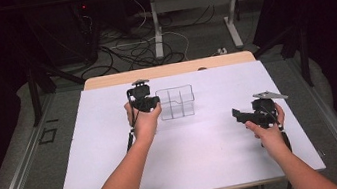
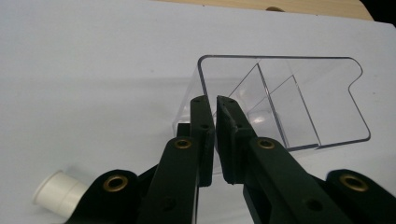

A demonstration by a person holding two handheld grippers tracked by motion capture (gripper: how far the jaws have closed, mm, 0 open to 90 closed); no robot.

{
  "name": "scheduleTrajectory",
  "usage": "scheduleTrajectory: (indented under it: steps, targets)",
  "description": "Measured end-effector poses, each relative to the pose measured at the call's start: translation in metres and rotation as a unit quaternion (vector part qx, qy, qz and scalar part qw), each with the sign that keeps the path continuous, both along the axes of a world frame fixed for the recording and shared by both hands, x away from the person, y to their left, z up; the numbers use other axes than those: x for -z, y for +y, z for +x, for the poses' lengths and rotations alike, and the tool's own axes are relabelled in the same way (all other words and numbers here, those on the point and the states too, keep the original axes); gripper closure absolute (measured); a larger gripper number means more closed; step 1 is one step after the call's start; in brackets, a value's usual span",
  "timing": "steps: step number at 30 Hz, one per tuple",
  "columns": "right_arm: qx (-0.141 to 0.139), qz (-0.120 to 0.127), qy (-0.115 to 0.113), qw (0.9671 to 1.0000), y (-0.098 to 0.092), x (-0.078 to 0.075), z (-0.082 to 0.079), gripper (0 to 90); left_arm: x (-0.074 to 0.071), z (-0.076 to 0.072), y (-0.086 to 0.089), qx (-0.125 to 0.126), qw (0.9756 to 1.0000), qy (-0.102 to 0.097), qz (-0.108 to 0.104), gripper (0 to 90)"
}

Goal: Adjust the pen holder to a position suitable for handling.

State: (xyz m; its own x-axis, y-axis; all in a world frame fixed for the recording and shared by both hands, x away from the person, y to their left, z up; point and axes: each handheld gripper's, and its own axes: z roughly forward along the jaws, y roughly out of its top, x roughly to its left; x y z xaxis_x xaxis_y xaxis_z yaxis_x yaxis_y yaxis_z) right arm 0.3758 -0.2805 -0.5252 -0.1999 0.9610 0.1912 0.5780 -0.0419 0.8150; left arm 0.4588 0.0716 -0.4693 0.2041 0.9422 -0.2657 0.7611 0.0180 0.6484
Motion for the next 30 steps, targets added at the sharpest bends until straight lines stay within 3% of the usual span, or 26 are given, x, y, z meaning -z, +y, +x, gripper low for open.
scheduleTrajectory:
  steps: [7,15,22,30]
  targets:
    - [0.001,-0.001,0.000,1.0000,0.000,-0.001,0.000,13.2,0.001,0.001,0.002,0.008,0.9999,0.002,-0.009,85.4]
    - [-0.002,-0.005,-0.004,1.0000,0.000,-0.001,-0.001,13.2,-0.002,0.000,0.012,0.021,0.9996,-0.011,-0.017,79.7]
    - [-0.001,-0.007,-0.005,1.0000,0.000,-0.001,-0.002,13.4,-0.006,-0.004,0.029,0.023,0.9984,-0.044,-0.027,71.2]
    - [-0.003,-0.014,-0.004,0.9999,0.002,-0.001,-0.002,13.5,-0.006,-0.013,0.063,0.014,0.9956,-0.082,-0.044,59.9]
